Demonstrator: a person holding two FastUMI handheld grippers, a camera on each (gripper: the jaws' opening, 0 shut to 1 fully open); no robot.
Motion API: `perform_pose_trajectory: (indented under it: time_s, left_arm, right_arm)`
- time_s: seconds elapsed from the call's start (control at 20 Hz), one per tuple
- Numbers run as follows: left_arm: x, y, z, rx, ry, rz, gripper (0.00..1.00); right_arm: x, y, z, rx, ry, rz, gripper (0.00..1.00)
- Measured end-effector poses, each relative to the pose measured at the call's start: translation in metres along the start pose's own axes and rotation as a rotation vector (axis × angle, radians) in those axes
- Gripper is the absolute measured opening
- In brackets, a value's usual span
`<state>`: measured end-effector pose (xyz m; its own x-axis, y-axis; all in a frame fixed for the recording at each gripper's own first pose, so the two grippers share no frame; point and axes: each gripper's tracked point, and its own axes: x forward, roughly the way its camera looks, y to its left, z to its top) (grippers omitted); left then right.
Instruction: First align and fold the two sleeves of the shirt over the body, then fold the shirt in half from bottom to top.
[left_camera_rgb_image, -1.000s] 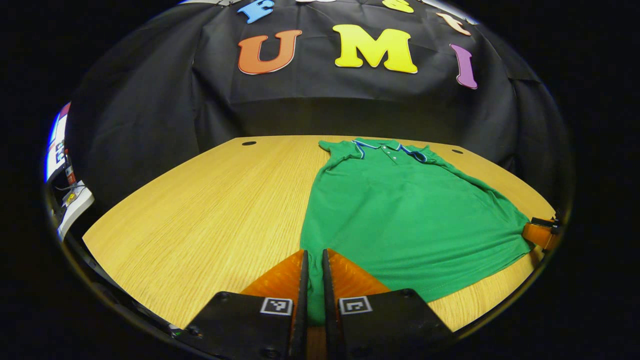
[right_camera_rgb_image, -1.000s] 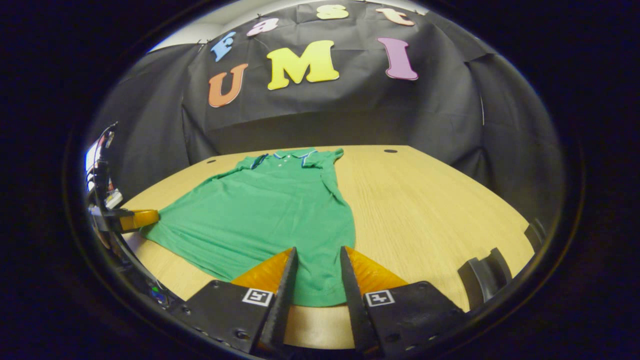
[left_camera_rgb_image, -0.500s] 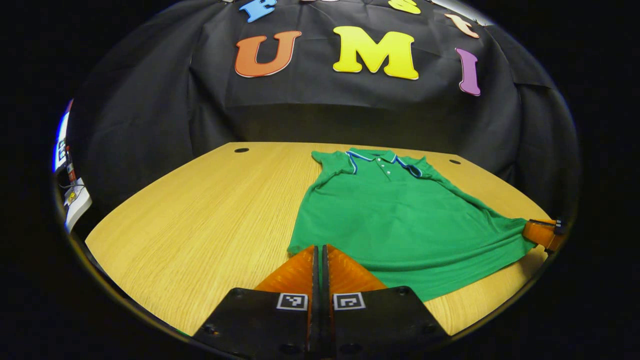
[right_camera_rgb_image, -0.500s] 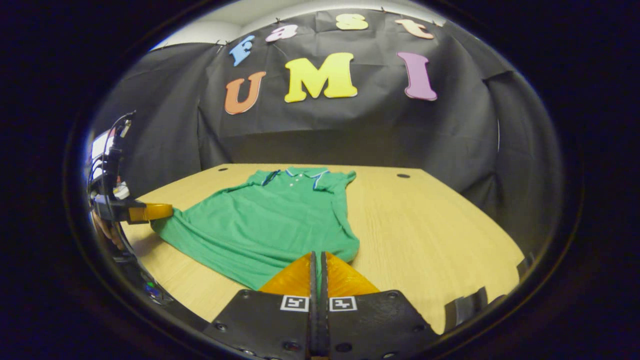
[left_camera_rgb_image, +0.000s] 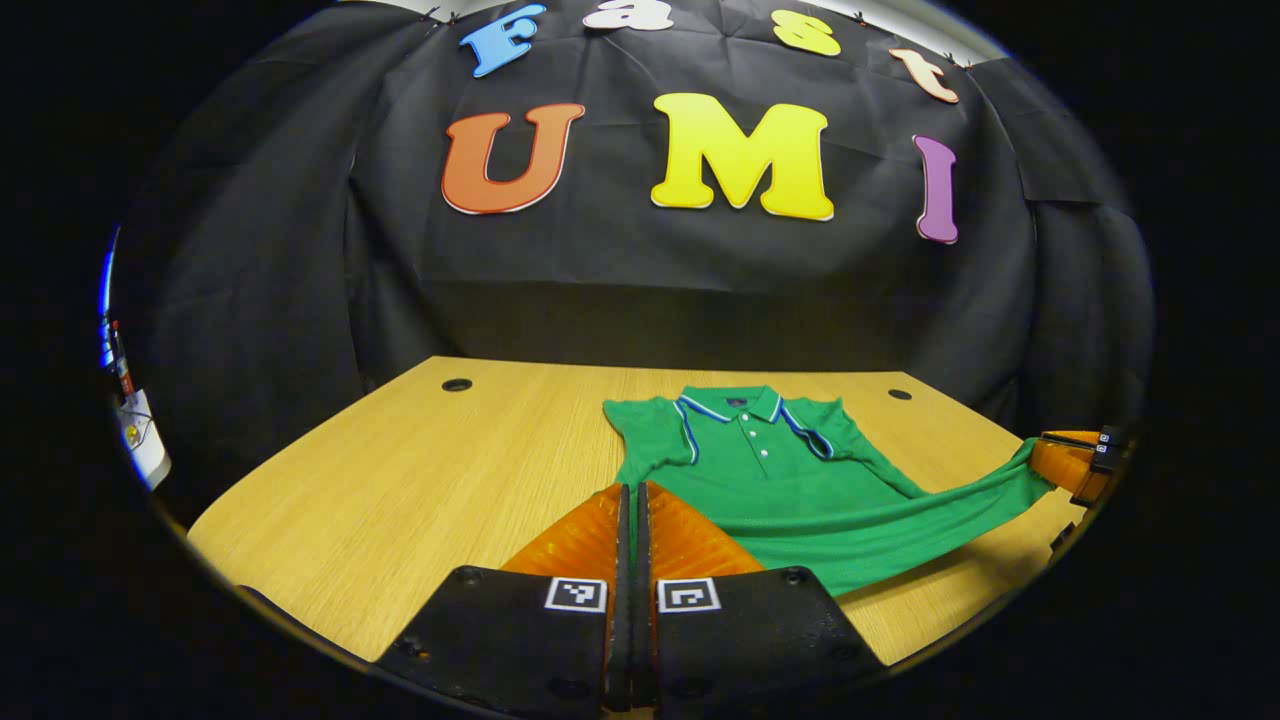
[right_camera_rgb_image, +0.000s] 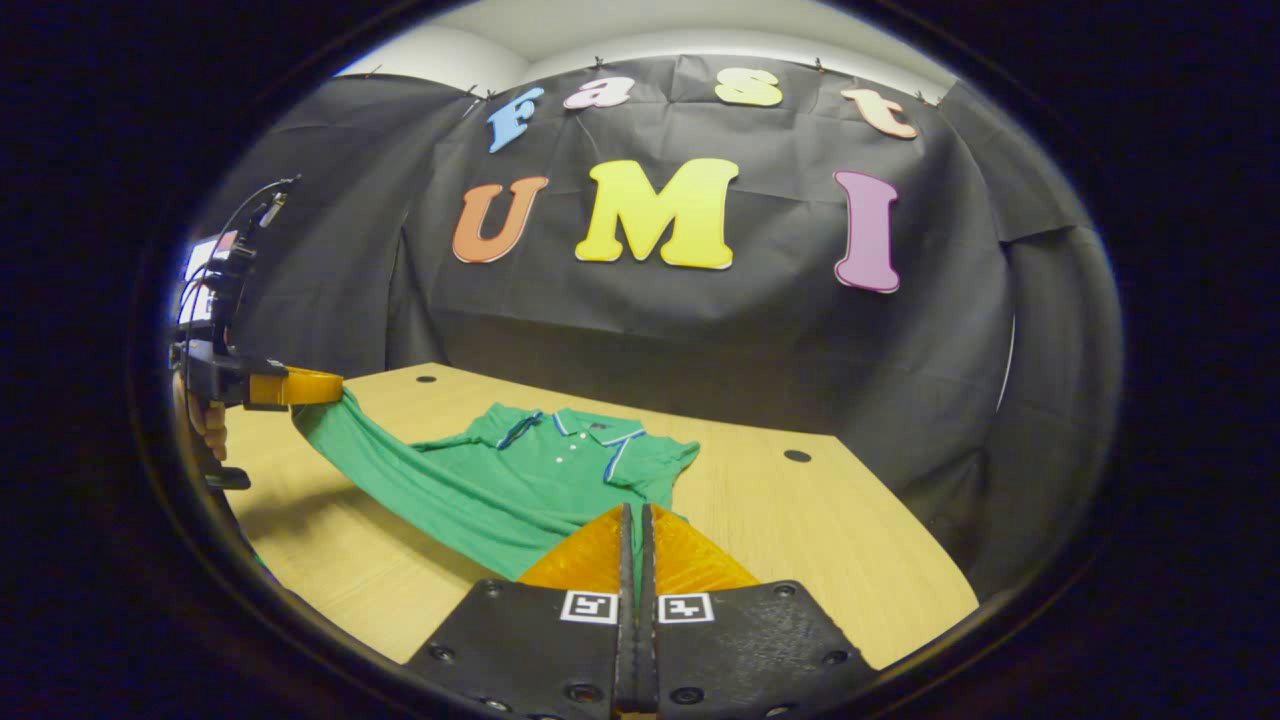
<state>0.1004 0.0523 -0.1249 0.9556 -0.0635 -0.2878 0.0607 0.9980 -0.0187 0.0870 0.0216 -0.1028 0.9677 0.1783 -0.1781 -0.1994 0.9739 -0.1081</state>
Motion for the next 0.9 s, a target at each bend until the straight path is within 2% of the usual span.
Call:
perform_pose_trajectory:
  time_s: [0.4,0.6,0.7,0.9]
  left_arm:
    - [0.116,-0.005,0.076,0.006,-0.060,-0.036,0.06]
    - [0.178,-0.001,0.094,0.005,-0.061,-0.041,0.06]
    - [0.211,0.002,0.100,0.001,-0.049,-0.053,0.06]
    - [0.276,0.011,0.087,-0.032,-0.009,-0.054,0.06]
  right_arm:
    - [0.108,-0.029,0.096,0.032,-0.071,-0.067,0.00]
    - [0.189,-0.043,0.108,0.030,-0.034,-0.089,0.00]
    - [0.229,-0.043,0.110,0.069,-0.001,-0.078,0.00]
    - [0.304,-0.047,0.094,0.095,0.062,-0.084,0.00]
